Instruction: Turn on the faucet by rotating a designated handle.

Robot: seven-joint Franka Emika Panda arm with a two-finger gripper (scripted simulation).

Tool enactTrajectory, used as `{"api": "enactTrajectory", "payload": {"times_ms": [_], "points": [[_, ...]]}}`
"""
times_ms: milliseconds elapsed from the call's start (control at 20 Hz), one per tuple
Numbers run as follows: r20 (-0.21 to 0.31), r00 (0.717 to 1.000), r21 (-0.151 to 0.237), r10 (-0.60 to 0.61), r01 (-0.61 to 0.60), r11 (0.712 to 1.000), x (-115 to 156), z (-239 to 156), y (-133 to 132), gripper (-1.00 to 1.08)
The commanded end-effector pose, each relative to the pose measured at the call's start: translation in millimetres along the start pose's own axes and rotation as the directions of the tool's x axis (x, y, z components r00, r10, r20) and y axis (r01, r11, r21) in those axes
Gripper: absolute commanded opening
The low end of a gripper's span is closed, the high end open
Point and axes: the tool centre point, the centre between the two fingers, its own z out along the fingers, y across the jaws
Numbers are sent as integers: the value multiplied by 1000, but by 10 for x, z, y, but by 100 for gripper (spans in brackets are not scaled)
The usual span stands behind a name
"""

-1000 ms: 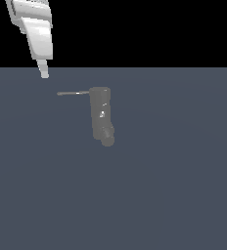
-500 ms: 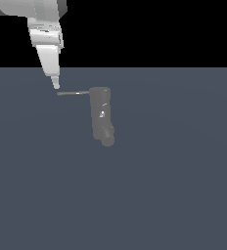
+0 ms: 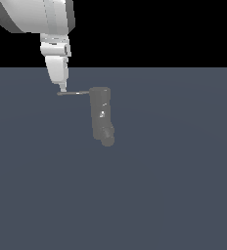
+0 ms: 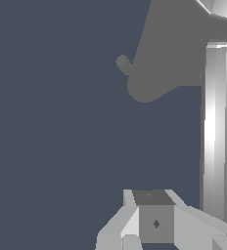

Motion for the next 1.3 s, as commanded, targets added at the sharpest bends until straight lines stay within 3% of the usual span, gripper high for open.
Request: {"api": "enactTrajectory", "payload": {"times_ms": [0, 400, 1250], "points": [[0, 1000, 1, 16, -16, 1000, 23, 24, -46, -100], [0, 1000, 0, 23, -23, 1000, 37, 36, -65, -100], [0, 1000, 0, 23, -23, 1000, 39, 36, 361, -100]]}}
